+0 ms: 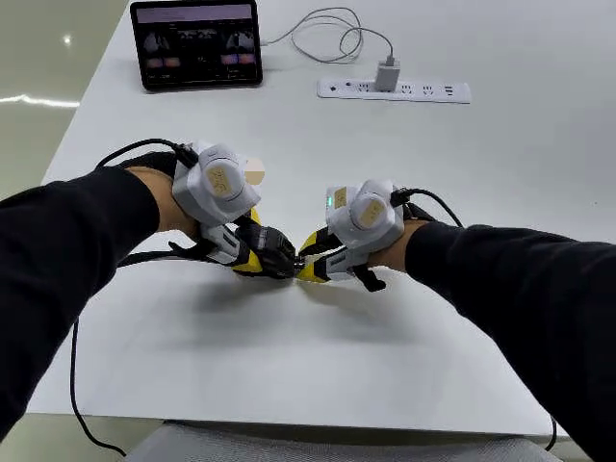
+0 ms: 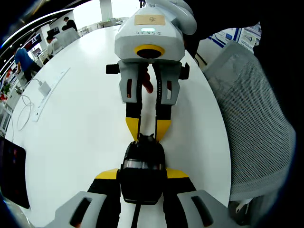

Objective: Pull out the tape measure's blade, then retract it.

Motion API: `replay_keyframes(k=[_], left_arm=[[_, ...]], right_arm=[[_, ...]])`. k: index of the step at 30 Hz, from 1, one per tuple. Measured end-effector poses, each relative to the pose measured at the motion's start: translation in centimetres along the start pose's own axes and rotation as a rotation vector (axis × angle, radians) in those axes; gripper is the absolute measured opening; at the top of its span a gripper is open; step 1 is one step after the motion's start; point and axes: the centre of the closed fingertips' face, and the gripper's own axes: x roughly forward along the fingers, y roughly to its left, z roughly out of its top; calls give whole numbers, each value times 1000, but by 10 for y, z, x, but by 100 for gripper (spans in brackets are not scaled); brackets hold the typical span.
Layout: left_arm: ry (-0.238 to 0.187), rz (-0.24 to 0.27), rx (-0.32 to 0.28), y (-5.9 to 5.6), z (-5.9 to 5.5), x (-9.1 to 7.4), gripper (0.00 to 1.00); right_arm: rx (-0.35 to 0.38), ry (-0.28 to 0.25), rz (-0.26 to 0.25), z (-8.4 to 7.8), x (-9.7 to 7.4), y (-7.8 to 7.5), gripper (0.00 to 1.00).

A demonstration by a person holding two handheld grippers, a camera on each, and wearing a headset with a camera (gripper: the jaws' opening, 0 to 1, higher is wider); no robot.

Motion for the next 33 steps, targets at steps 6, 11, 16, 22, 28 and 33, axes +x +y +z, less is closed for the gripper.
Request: replay_keyframes(k=[6,11,16,22,28,33], left_arm=[[-3,-2,-2,0,1,0,30],[-4,0,-5,0,0,0,30],[-11,2,-13,0,1,1,30],[-15,2,-14,-1,1,0,30],[-16,10,-23,0,1,0,30],[-20,11,-18,0,1,0,30]], right_arm=[[15,22,-2,-3,0,0,10],[20,35,-4,-4,0,-1,8],[45,50,-3,-4,1,-1,10],[-16,30,3,-4,-1,-1,9],[3,33,-7,-4,-2,-4,9],[9,22,-9,-5,-4,-3,8]])
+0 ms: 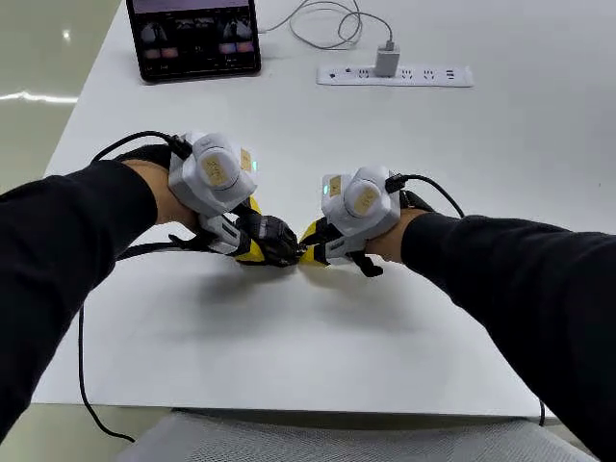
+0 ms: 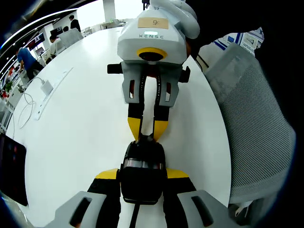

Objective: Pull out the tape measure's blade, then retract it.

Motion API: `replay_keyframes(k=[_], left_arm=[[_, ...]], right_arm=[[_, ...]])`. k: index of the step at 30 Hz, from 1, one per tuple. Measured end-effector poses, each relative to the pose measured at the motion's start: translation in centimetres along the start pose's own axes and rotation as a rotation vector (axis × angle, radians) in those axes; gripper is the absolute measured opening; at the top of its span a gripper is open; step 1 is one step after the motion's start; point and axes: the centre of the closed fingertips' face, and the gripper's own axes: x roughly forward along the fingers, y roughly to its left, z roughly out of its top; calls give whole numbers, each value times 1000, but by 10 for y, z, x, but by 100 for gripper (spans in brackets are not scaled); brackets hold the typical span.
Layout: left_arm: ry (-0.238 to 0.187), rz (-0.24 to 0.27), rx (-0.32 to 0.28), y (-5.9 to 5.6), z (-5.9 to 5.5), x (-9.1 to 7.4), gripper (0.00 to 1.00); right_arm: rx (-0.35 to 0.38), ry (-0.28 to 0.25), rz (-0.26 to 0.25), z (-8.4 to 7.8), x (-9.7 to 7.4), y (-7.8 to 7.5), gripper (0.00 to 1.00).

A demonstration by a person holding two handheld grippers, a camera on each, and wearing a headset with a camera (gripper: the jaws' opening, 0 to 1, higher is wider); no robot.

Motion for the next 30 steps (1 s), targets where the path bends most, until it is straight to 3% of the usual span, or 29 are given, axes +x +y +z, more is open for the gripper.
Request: replay_keyframes(k=[15,30], left_arm=[[-6,-1,23,-1,1,0,30],[-15,10,9,-1,1,0,30]], right_arm=[[11,-3,-12,-3,-4,2,8],[6,8,-22,-8,-8,2,8]])
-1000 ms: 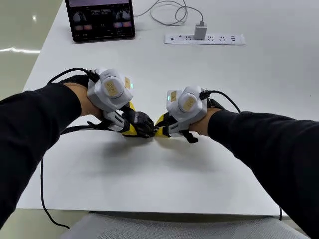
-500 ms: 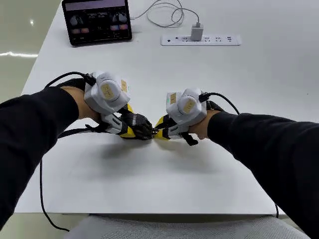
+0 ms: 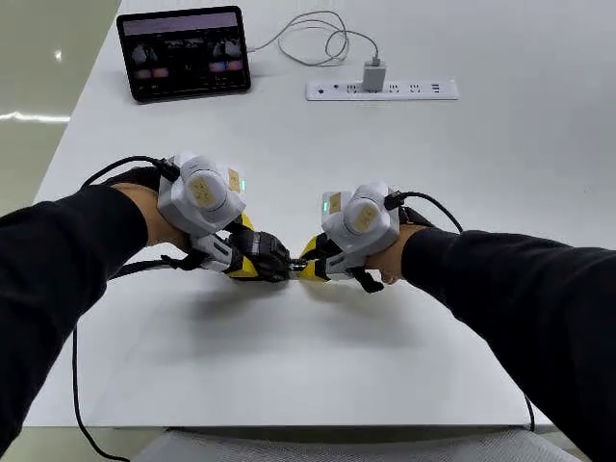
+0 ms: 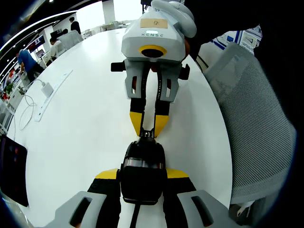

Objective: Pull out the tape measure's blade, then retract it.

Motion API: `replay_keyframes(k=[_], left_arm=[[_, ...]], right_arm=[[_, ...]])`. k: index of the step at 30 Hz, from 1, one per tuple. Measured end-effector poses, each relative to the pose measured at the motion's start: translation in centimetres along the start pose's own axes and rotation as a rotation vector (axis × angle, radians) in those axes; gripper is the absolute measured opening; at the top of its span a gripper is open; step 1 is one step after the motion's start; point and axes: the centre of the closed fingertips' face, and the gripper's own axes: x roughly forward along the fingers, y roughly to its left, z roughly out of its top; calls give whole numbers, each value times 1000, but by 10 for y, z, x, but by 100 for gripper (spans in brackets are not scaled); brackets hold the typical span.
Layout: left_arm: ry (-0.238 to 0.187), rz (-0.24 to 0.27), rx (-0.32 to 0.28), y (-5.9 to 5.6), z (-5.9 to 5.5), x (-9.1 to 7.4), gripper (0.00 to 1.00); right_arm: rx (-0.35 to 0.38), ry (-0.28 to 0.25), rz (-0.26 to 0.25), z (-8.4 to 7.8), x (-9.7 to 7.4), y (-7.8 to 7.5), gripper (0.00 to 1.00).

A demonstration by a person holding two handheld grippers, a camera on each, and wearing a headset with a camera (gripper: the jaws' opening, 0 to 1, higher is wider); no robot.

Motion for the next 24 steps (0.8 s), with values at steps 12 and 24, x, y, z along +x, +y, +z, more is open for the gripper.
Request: replay_keyframes(k=[12,24], left_arm=[[-5,4,-8,1,0,0,30],[-5,0,-10,1,-1,0,30]], right_arm=[[6,14,1,-6,-6,-2,9],[30,18,4,-14,-13,-2,8]])
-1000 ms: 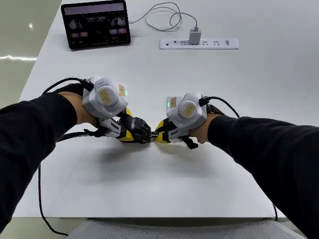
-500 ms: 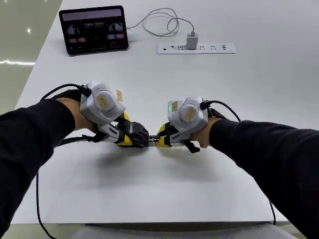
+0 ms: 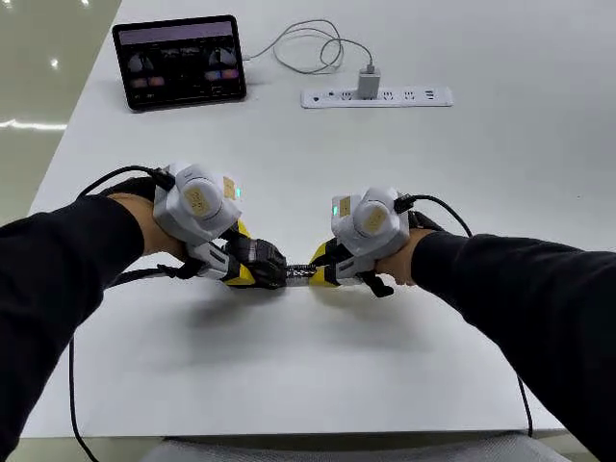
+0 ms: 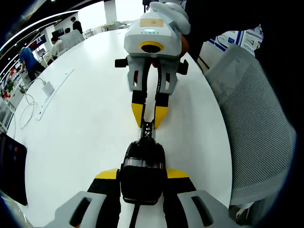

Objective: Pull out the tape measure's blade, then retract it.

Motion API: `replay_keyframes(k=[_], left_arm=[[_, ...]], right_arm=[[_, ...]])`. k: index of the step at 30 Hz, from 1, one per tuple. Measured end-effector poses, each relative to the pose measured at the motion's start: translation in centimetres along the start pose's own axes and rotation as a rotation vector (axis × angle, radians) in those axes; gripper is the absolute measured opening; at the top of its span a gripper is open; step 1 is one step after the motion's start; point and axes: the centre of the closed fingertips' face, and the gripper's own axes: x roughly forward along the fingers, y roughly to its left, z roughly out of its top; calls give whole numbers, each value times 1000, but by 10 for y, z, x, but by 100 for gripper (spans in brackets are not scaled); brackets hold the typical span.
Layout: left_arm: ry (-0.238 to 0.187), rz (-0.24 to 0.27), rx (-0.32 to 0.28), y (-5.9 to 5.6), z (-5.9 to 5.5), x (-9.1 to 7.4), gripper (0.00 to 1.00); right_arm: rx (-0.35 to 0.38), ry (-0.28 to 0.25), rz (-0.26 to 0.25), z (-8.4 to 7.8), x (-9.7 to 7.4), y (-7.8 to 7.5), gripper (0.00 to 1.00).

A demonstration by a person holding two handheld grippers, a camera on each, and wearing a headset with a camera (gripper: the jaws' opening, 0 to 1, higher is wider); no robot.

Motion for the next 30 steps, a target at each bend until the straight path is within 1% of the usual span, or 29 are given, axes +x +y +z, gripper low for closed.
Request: replay_keyframes(k=[15,21,30], left_arm=[[-3,1,-5,-1,1,0,30],[-7,3,-14,-2,1,0,30],[-5,6,-12,-1,0,0,30]], right_arm=[[0,-4,-3,-5,-5,0,8],[-1,2,-5,-8,-8,-1,8],[4,11,-11,-14,-13,-2,8]])
